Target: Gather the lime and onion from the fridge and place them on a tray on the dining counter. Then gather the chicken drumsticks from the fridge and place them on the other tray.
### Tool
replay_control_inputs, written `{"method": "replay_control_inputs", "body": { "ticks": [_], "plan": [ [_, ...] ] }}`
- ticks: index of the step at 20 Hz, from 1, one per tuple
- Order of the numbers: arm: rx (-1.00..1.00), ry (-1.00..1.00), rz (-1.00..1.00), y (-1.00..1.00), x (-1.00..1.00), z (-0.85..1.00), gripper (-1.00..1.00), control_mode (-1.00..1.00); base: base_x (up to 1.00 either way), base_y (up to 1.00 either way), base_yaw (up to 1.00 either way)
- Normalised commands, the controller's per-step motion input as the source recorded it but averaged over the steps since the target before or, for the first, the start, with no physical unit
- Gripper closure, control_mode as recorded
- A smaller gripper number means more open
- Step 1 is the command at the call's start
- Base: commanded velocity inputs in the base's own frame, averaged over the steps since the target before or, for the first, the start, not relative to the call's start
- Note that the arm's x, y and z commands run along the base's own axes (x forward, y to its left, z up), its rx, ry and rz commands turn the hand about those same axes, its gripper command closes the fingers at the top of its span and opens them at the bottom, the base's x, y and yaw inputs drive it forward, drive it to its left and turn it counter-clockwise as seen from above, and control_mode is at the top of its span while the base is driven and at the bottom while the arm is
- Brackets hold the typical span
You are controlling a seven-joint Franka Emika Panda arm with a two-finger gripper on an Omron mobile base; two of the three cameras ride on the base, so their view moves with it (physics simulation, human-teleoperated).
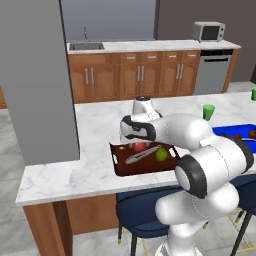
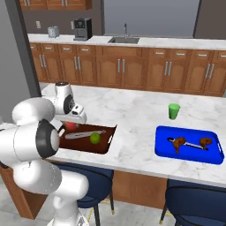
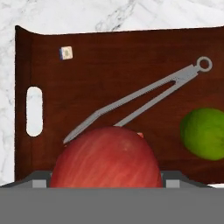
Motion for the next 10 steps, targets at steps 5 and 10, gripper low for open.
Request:
{"method": "replay_control_inputs", "body": {
  "ticks": [5, 10],
  "plan": [
    [0.0, 0.03, 0.0, 0.14, 0.28, -0.31, 1.0, -1.0, 0.0, 0.0, 0.0],
    [0.0, 0.01, 0.0, 0.17, 0.23, -0.27, 1.0, -1.0, 0.0, 0.0, 0.0]
  ]
}}
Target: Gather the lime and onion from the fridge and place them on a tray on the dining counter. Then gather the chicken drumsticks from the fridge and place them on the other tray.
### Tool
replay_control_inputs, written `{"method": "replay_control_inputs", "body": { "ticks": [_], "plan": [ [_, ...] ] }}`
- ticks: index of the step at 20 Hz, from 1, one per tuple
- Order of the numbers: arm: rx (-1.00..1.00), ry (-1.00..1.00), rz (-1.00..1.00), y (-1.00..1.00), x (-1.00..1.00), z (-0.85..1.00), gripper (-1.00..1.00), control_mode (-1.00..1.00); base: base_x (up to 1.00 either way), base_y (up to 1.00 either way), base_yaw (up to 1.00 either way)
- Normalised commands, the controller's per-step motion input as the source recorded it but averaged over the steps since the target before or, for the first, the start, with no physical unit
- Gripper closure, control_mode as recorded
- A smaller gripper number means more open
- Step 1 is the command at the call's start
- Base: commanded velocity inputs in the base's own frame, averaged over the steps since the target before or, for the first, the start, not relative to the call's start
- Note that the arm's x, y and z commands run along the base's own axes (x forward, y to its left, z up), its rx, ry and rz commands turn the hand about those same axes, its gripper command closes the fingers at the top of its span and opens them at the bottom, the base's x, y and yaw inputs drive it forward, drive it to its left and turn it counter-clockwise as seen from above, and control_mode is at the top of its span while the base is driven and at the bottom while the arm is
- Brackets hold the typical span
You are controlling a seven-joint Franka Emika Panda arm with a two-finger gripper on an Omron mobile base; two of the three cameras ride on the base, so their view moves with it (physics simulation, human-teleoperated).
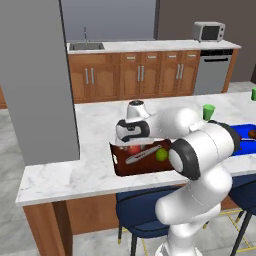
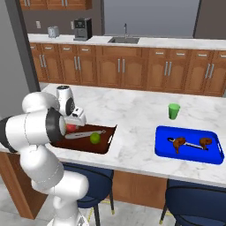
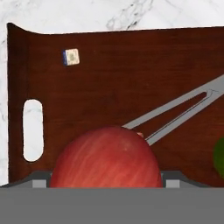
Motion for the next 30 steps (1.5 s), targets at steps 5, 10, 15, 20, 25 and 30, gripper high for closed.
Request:
{"method": "replay_control_inputs", "body": {
  "ticks": [5, 10, 15, 20, 25, 30],
  "plan": [
    [0.0, 0.0, 0.0, 0.08, 0.03, -0.17, 1.0, -1.0, 0.0, 0.0, 0.0],
    [0.0, 0.0, 0.0, 0.01, 0.0, -0.15, 1.0, -1.0, 0.0, 0.0, 0.0],
    [0.0, 0.0, 0.0, 0.0, 0.03, -0.11, 1.0, -1.0, 0.0, 0.0, 0.0],
    [0.0, 0.0, 0.0, 0.01, 0.08, -0.07, 1.0, -1.0, 0.0, 0.0, 0.0],
    [0.0, 0.0, 0.0, 0.04, 0.02, -0.16, 1.0, -1.0, 0.0, 0.0, 0.0],
    [0.0, -0.03, 0.0, 0.01, 0.0, -0.09, 1.0, -1.0, 0.0, 0.0, 0.0]
  ]
}}
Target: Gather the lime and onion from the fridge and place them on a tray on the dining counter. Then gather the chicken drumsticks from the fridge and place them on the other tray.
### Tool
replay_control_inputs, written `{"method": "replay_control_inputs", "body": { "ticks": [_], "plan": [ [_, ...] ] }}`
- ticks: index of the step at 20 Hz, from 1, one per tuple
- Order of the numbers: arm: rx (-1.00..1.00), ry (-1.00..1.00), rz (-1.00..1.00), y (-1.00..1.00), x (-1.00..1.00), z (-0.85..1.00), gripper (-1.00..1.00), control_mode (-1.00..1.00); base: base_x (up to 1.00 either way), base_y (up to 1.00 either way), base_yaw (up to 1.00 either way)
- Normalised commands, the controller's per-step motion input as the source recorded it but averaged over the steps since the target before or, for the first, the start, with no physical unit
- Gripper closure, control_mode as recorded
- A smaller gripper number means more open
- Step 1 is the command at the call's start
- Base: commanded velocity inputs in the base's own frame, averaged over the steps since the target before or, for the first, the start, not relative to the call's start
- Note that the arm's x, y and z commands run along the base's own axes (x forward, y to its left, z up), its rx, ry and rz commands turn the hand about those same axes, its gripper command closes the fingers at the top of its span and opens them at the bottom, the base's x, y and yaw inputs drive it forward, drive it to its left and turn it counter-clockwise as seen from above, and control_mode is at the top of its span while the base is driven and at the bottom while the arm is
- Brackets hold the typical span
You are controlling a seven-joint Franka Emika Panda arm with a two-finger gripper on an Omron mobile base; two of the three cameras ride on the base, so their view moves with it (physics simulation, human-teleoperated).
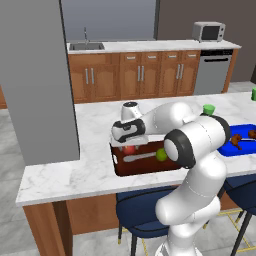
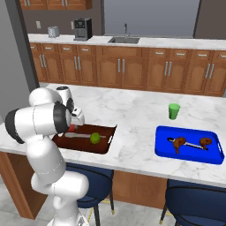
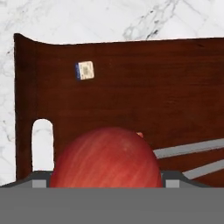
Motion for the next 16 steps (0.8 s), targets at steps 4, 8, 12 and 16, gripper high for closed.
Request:
{"method": "replay_control_inputs", "body": {
  "ticks": [4, 8, 12, 16],
  "plan": [
    [0.0, -0.06, 0.0, 0.0, 0.0, 0.0, 1.0, -1.0, 0.0, 0.0, 0.0],
    [0.0, -0.01, 0.0, 0.0, 0.0, -0.18, 1.0, -1.0, 0.0, 0.0, 0.0],
    [0.0, 0.0, 0.0, 0.0, 0.0, -0.29, 1.0, -1.0, 0.0, 0.0, 0.0],
    [0.0, -0.01, 0.0, 0.0, 0.0, -0.34, -1.0, -1.0, 0.0, 0.0, 0.0]
  ]
}}
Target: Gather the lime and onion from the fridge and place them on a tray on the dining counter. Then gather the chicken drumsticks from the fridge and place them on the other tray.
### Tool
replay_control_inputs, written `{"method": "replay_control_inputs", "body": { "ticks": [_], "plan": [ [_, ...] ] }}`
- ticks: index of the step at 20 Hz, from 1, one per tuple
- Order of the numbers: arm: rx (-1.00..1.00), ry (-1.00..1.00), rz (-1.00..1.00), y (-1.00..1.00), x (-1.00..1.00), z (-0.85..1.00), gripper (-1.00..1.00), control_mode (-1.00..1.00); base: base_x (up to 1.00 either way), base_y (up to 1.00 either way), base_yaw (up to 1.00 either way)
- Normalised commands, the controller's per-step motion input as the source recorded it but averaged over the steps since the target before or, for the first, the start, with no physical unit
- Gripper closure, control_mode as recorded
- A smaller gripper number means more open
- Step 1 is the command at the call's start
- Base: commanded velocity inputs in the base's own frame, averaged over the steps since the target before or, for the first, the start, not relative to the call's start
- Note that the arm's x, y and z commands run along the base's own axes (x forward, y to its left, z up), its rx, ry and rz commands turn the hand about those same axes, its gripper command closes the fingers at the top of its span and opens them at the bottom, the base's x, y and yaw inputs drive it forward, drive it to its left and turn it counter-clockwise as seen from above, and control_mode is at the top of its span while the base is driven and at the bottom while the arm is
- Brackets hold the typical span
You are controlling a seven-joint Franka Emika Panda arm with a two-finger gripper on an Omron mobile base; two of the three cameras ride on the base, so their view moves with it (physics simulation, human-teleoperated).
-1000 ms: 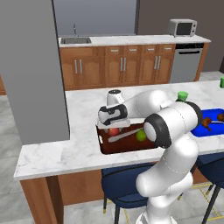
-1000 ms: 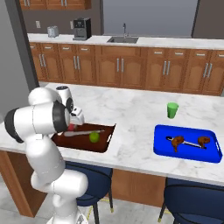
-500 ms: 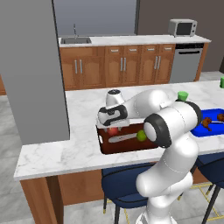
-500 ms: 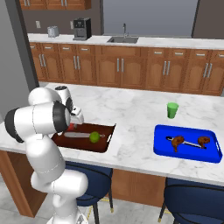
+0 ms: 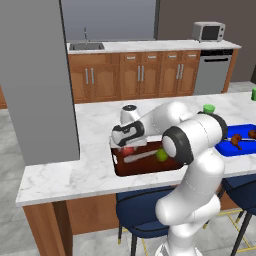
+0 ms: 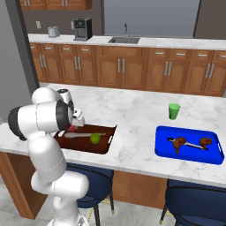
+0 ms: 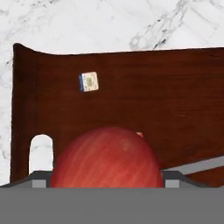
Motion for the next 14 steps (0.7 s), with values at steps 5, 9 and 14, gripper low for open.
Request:
{"method": "replay_control_inputs", "body": {
  "ticks": [5, 9, 14],
  "plan": [
    [0.0, -0.04, 0.0, 0.02, -0.17, -0.32, -1.0, -1.0, 0.0, 0.0, 0.0],
    [0.0, -0.05, 0.0, 0.0, -0.33, -0.2, -1.0, -1.0, 0.0, 0.0, 0.0],
    [0.0, -0.09, 0.0, 0.0, -0.26, -0.01, -1.0, -1.0, 0.0, 0.0, 0.0]
  ]
}}
